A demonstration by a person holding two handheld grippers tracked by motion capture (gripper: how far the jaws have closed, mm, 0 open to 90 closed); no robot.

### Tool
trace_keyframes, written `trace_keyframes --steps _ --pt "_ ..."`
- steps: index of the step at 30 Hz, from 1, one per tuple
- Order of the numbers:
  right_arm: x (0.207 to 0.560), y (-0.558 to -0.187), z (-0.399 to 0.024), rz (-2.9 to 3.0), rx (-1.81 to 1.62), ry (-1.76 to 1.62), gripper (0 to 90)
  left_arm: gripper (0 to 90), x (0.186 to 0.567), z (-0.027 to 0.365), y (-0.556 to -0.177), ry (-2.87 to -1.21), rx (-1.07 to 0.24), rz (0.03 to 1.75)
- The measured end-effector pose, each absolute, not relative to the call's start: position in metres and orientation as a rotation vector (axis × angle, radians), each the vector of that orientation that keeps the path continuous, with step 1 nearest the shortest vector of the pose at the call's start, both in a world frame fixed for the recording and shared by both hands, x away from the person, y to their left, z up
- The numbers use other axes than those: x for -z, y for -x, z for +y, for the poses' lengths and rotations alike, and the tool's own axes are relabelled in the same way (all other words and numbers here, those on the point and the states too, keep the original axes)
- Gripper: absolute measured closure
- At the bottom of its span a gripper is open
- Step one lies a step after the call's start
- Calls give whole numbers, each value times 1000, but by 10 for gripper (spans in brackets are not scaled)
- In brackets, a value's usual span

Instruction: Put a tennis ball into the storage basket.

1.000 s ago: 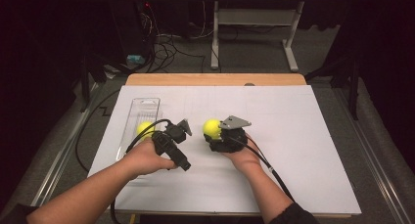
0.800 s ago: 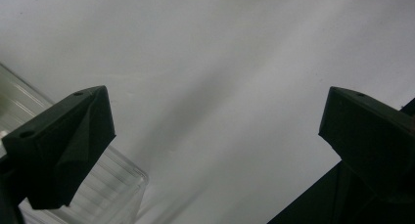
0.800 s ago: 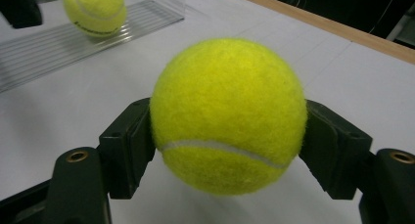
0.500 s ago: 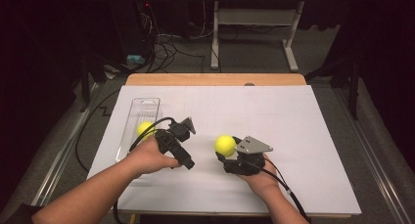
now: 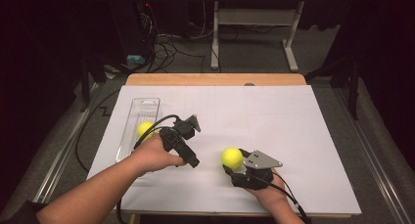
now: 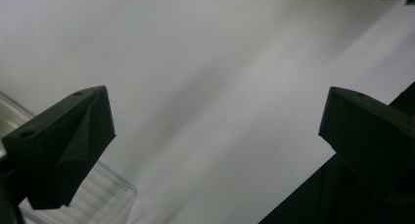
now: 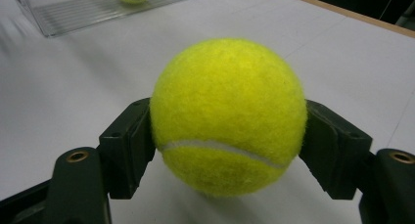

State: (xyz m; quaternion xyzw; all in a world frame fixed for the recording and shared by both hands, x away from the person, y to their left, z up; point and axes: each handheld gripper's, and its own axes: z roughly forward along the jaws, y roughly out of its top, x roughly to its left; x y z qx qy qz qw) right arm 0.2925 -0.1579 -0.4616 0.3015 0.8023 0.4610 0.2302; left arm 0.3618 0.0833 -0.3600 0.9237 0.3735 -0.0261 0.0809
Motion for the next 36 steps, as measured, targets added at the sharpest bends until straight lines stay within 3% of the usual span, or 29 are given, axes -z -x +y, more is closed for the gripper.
trace_keyframes --steps 36 --pt "456 -274 -117 2245 -1376 -684 275 8 365 26 -355 -2789 195 973"
